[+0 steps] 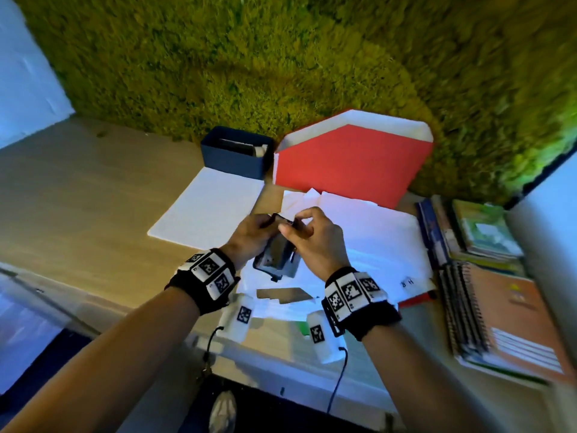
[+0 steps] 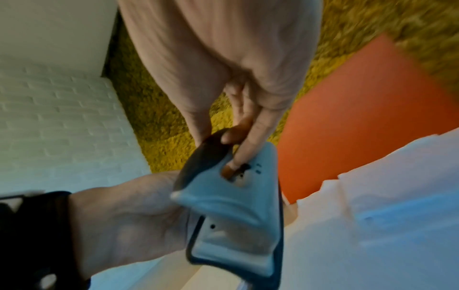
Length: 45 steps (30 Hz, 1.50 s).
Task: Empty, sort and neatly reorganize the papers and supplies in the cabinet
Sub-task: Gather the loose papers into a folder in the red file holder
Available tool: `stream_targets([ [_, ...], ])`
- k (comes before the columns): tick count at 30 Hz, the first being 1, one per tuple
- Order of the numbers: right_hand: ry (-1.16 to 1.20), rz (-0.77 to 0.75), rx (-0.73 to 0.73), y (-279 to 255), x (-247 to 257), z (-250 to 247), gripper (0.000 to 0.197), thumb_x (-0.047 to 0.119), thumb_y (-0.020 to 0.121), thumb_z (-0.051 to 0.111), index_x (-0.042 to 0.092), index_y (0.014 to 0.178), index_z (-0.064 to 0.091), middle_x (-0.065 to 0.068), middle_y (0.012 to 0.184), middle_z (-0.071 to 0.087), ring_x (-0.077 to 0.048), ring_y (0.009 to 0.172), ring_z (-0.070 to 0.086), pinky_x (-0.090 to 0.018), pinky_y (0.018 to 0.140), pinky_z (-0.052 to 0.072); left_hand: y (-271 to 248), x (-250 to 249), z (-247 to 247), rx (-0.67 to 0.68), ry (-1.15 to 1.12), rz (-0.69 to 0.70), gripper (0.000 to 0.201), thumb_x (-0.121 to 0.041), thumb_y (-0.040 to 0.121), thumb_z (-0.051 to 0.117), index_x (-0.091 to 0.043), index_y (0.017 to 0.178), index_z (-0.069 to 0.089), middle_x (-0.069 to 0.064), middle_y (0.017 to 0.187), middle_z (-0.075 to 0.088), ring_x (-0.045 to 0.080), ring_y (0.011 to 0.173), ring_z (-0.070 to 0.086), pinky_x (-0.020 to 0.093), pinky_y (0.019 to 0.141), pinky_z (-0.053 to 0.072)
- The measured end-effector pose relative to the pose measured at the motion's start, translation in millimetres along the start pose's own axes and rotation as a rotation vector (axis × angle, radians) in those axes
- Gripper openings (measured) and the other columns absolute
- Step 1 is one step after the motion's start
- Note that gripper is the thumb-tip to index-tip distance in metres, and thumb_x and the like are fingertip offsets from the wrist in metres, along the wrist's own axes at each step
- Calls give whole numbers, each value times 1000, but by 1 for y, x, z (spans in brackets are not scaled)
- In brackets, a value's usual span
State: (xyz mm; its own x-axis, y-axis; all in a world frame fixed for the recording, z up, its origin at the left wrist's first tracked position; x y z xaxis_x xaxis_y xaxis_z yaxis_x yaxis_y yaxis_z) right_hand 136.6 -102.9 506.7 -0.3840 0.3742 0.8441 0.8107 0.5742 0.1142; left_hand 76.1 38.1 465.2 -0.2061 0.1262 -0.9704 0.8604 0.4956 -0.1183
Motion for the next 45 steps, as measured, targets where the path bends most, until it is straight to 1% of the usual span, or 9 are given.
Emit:
stream_targets([
  [3,-105,108,-138,-7,-33,-46,46,43,81,71,9,109,54,-6,89,68,-23,89,62,-28,74,46,4,-14,51,32,-142,38,44,-42,86,68,0,79,56,2,72,58,15,71,53,29,66,43],
  [8,-226,183,-141,-32,-87,-111,33,42,87,65,10,95,65,-6,96,70,-24,91,64,-35,76,50,3,-21,137,203,-229,44,33,-9,99,55,-13,76,31,14,83,36,23,80,43,33,61,47],
  [16,-383,424,-79,-85,-147,-166,36,45,89,61,9,88,56,-16,96,64,-31,92,62,-35,73,45,-3,-3,218,524,157,-109,24,-28,96,61,-5,93,55,16,90,64,26,79,67,36,71,57],
  [23,-586,590,-77,-107,-156,-170,28,42,91,59,20,74,57,-19,104,67,-35,99,61,-36,76,45,11,5,211,364,331,-70,23,-26,91,67,-10,77,58,15,81,67,29,80,70,39,74,57],
  [30,-585,540,-218,-67,-164,-161,43,39,89,62,2,109,53,-18,119,51,-32,109,51,-35,85,39,42,8,160,167,446,-75,22,-25,87,69,-17,68,60,14,82,67,32,83,66,42,79,57],
  [36,-568,484,-122,-2,-162,-143,38,37,90,62,3,105,58,-16,108,59,-31,101,56,-33,75,42,92,12,119,-58,623,-140,22,-27,85,66,-9,97,66,14,111,67,34,103,61,32,79,45],
  [39,-575,583,-55,25,-169,-127,37,44,87,62,7,92,59,-16,90,59,-29,83,59,-29,64,39,113,18,109,-74,578,-212,38,-29,85,69,-4,112,62,16,118,64,35,110,59,32,81,45],
  [42,-575,714,-60,44,-175,-118,34,42,88,61,11,77,52,-14,82,50,-23,74,52,-27,63,37,133,23,107,-11,549,-258,37,-32,80,70,0,99,68,18,100,70,35,95,66,28,66,42],
  [45,-438,915,-113,50,-179,-119,42,37,93,55,-2,105,64,-19,107,63,-32,98,61,-32,77,45,152,29,107,19,527,-276,44,-37,77,71,3,93,66,21,96,71,35,85,66,29,58,38],
])
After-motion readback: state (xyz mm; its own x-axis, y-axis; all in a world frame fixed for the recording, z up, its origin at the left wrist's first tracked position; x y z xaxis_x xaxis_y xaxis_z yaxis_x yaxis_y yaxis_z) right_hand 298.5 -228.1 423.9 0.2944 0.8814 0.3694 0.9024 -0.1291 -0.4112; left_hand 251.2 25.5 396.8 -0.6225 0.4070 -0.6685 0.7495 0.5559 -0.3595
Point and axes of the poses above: each hand's wrist, its own y-axis towards the middle knuckle, its own z-axis out of the palm, x = y × z, the point moved 2 cm from there along y, towards the middle knuckle
